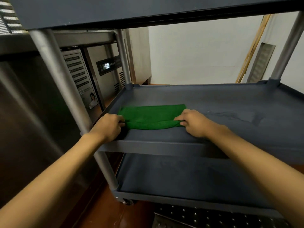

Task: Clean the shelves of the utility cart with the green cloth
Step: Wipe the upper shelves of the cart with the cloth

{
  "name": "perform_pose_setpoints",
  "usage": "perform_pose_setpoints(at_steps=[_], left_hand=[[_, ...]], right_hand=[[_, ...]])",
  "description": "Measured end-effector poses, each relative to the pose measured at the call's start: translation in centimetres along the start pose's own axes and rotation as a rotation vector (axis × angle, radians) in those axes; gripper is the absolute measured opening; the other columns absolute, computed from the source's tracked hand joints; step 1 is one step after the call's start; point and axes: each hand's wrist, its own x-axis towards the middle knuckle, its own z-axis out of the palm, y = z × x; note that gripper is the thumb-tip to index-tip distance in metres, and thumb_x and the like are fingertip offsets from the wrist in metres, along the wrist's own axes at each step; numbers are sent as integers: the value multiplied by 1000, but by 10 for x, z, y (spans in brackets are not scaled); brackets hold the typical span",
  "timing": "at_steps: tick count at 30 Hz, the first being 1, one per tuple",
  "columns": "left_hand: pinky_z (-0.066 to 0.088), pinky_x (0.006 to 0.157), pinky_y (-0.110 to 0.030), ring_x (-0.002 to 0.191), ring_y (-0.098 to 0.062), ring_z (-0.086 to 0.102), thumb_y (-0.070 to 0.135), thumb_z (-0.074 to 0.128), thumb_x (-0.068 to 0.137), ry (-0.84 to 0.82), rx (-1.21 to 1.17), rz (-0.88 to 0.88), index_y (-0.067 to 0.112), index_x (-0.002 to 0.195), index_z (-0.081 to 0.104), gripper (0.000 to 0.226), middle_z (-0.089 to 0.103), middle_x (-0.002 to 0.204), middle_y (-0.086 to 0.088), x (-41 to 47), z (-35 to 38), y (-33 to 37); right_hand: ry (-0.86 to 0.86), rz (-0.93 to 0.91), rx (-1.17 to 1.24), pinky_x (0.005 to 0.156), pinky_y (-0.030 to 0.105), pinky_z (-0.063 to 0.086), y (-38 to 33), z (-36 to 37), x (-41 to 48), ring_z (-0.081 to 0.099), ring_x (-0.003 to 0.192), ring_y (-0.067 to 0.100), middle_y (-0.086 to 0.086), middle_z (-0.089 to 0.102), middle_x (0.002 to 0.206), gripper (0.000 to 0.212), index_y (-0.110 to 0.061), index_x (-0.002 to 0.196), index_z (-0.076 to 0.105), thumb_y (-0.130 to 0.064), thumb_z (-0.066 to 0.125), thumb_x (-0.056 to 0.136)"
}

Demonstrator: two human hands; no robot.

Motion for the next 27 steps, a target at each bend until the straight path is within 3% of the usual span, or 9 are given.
perform_pose_setpoints(at_steps=[9, 14, 18, 24, 27], left_hand=[[50, 88, -38, 102, -27, 65, 26, 57, 98, -52, -25, 53, 21, 108, 72, 19, 72, 108, -4, -33, -8, 7], [48, 73, -37, 81, -24, 61, 28, 55, 99, -75, -65, 84, 31, 79, 56, 20, 64, 81, 0, -43, -11, 15], [37, 67, -32, 71, -17, 54, 28, 56, 99, -55, -81, 102, 33, 67, 48, 34, 55, 69, 10, -48, -18, 23], [35, 61, -29, 69, -7, 53, 28, 54, 101, -85, -134, 153, 32, 71, 51, 30, 56, 69, 9, -45, -24, 31], [41, 65, -34, 71, -6, 55, 30, 53, 101, -90, -127, 184, 34, 76, 53, 25, 57, 72, 11, -37, -31, 30]], right_hand=[[-4, -2, 104, 95, 24, 35, 3, -12, -43, 52, 123, 28, 8, 60, 122, 36, -17, 134, 59, -9, 49, 100], [-53, 23, 130, 107, 26, 33, 2, -25, -62, 48, 132, 22, 5, 58, 139, 36, -16, 134, 59, -12, 54, 99], [-96, 84, 158, 92, 20, 36, 2, -38, -73, 56, 121, 20, 5, 63, 131, 35, -17, 133, 60, -19, 57, 98], [-163, 167, 228, 99, 22, 35, 7, -48, -78, 53, 127, 17, 1, 61, 135, 34, -15, 130, 63, -18, 59, 97], [-160, 154, 304, 95, 21, 36, 12, -57, -76, 58, 114, 11, 0, 67, 124, 28, -14, 122, 68, -17, 62, 95]])
